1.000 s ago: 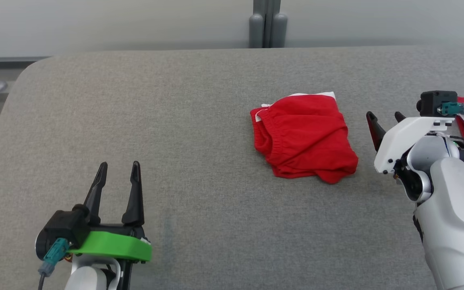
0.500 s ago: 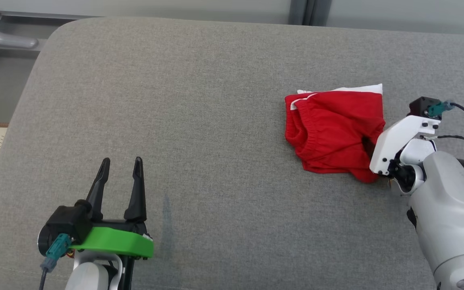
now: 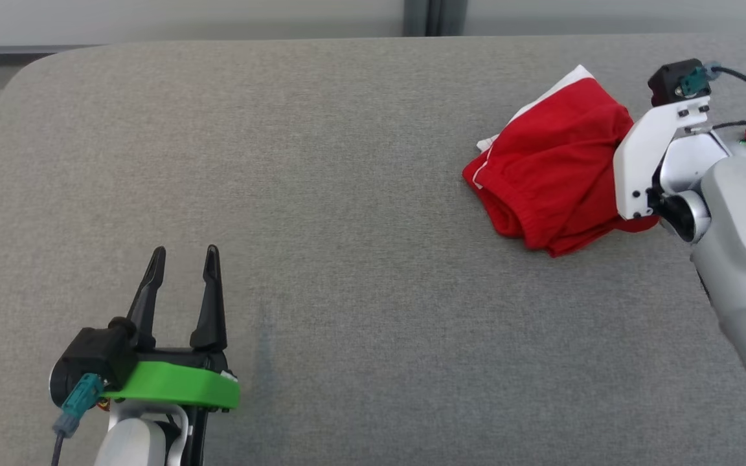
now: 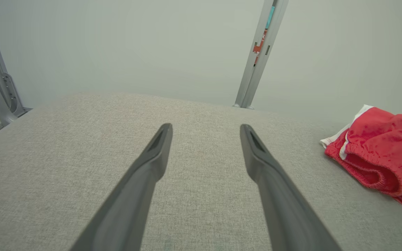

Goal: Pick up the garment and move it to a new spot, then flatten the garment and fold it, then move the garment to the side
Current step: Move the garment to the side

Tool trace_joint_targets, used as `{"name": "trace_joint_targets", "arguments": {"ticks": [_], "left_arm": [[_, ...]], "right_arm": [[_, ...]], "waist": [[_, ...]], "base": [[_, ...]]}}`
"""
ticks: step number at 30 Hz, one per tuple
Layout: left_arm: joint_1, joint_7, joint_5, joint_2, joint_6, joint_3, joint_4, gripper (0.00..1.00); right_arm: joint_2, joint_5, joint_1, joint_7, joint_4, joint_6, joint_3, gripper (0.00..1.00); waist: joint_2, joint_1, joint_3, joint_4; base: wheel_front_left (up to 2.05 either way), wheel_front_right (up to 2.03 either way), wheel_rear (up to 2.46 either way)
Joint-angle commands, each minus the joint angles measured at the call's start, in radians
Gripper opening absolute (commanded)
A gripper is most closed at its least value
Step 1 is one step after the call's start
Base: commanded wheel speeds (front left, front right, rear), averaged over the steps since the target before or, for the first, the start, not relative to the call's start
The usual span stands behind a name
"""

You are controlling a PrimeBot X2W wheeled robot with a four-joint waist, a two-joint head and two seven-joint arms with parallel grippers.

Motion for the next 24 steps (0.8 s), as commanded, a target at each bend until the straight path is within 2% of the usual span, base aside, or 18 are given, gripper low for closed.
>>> {"name": "trace_joint_targets", "arguments": {"ticks": [1,5,9,16,24], "left_arm": [[-0.014,-0.002,-0.001,0.009,-0.003,0.004,-0.005,1.00],[-0.034,-0.001,-0.002,0.011,-0.003,-0.002,-0.014,1.00],[-0.063,-0.001,0.000,0.014,-0.003,-0.016,-0.019,1.00],[-0.112,-0.001,-0.006,0.044,-0.003,-0.038,-0.022,1.00],[-0.165,-0.001,-0.001,0.083,-0.003,-0.058,-0.047,1.00]], "right_arm": [[-0.031,0.024,-0.016,0.022,-0.026,-0.002,0.023,0.00],[-0.128,0.077,-0.040,0.071,-0.122,-0.002,0.093,0.00],[-0.220,0.105,-0.044,0.082,-0.177,-0.002,0.080,0.00],[-0.315,0.052,-0.019,0.002,-0.193,-0.002,-0.014,0.00],[-0.363,-0.035,0.009,-0.064,-0.156,-0.002,-0.126,0.00]], "waist": [[0.0000,0.0000,0.011,-0.070],[0.0000,0.0000,0.029,-0.124],[0.0000,0.0000,0.066,-0.166],[0.0000,0.0000,0.141,-0.195],[0.0000,0.0000,0.254,-0.194]], "base": [[0.00,0.00,0.00],[0.00,0.00,0.00],[0.00,0.00,0.00],[0.00,0.00,0.00],[0.00,0.00,0.00]]}}
